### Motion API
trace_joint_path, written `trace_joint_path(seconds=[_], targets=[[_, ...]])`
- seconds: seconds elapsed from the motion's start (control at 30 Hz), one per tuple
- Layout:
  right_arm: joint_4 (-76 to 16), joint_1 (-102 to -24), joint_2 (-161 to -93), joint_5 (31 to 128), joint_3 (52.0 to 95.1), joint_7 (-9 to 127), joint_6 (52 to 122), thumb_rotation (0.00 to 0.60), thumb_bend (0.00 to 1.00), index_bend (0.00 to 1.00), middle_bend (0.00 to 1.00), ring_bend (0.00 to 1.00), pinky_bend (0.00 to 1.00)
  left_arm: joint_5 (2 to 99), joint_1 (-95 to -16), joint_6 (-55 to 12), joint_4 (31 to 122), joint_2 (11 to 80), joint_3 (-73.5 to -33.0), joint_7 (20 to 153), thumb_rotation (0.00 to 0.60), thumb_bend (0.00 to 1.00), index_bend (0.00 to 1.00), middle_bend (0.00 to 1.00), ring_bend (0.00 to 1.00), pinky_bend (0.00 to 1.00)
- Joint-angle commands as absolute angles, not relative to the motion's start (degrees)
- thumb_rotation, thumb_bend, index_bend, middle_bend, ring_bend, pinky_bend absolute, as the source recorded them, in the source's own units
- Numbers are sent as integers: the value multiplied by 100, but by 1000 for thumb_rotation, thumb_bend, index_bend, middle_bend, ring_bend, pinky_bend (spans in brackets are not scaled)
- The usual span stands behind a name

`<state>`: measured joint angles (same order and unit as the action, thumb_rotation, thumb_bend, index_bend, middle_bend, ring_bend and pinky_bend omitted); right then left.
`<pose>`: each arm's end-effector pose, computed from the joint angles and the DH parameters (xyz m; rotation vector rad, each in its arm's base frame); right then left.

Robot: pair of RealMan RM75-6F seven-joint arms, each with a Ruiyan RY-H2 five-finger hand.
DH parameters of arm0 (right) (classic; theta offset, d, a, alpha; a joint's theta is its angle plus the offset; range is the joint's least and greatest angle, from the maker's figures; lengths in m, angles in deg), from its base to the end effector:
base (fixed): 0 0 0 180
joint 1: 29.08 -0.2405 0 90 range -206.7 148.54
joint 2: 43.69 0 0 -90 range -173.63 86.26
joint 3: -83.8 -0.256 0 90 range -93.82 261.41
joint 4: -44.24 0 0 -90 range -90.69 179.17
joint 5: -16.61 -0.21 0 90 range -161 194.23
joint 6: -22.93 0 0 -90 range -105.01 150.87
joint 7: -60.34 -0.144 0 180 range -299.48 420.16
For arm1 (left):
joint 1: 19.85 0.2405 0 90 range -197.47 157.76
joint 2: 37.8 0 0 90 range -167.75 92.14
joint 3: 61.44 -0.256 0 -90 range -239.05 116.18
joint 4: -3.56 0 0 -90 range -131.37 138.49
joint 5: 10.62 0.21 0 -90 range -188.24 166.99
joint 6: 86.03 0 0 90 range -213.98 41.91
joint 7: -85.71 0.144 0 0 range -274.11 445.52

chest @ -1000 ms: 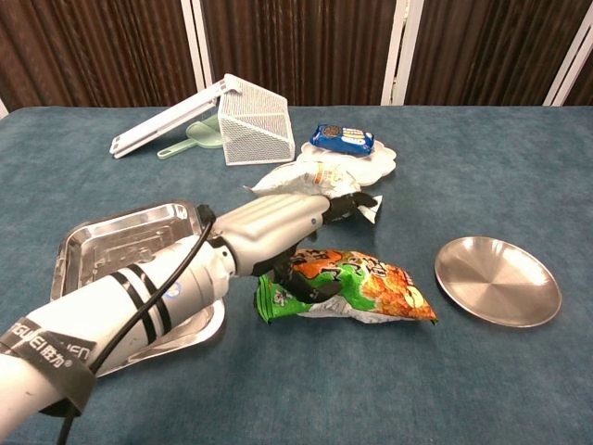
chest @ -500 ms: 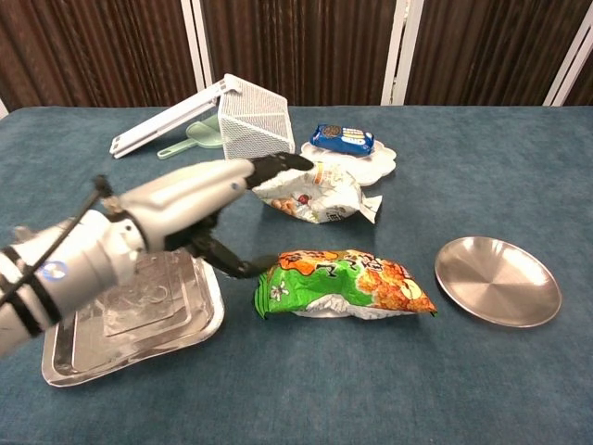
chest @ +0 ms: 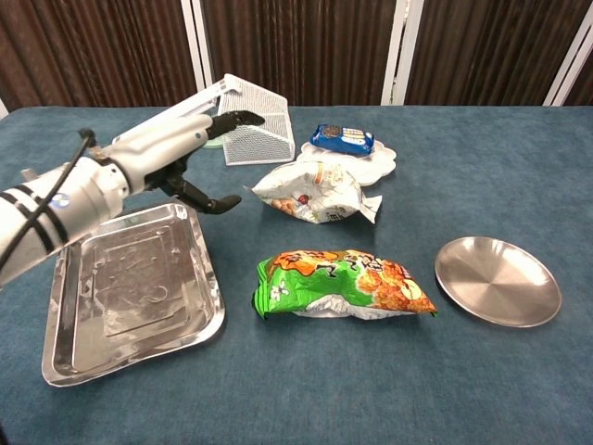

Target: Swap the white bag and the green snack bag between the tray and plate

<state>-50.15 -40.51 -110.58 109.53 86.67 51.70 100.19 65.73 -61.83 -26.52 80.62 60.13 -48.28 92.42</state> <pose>-0.2774 -0.1867 0.1035 1.6208 -1.1446 1.0478 -0.1125 0.3417 -0.0400 -1.8268 -0.9801 -1.2405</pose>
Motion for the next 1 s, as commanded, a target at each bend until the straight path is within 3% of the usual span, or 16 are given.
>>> trace_joint_path(seconds=[0.03, 0.17, 0.37, 0.47, 0.57, 0.67, 0.73, 0.8, 1.0], targets=[[-4973, -4073, -11039, 10874, 8622, 5127, 9968, 600, 157, 0, 0, 0, 0, 6621, -7009, -3367, 6523, 6891, -4475, 8489, 600, 345, 0, 0, 0, 29], [-4964, -4084, -11027, 10811, 8604, 5119, 9920, 600, 157, 0, 0, 0, 0, 6652, -7196, -3504, 6089, 7114, -4460, 8295, 600, 347, 0, 0, 0, 28], [-4965, -4091, -10957, 10694, 8532, 4988, 9893, 600, 157, 0, 0, 0, 0, 6677, -7889, -4289, 4541, 7865, -4522, 7865, 600, 347, 0, 0, 0, 47], [-4953, -4106, -10952, 10674, 8529, 4969, 9843, 600, 157, 0, 0, 0, 0, 6655, -7959, -4210, 4128, 8130, -4463, 7444, 600, 348, 0, 25, 43, 176], [-4955, -4112, -10941, 10646, 8511, 4937, 9826, 600, 157, 0, 0, 0, 0, 6757, -8016, -4042, 3633, 8376, -4507, 7024, 600, 357, 45, 156, 135, 287], [-4958, -4107, -10926, 10674, 8519, 4913, 9836, 600, 157, 0, 0, 0, 0, 6856, -8046, -3722, 3165, 8615, -4533, 6641, 600, 373, 266, 382, 329, 437], [-4959, -4103, -10924, 10695, 8527, 4915, 9842, 600, 157, 0, 0, 0, 0, 6904, -8049, -3526, 2946, 8724, -4545, 6398, 600, 401, 448, 598, 520, 596], [-4957, -4101, -10926, 10707, 8535, 4929, 9840, 600, 157, 0, 0, 0, 0, 6984, -8042, -3275, 2742, 8796, -4587, 6161, 600, 425, 540, 706, 621, 686], [-4987, -4102, -10927, 10720, 8555, 4966, 9807, 600, 157, 0, 0, 0, 0, 7175, -7796, -2485, 2797, 8626, -4746, 5839, 600, 468, 608, 777, 687, 753]])
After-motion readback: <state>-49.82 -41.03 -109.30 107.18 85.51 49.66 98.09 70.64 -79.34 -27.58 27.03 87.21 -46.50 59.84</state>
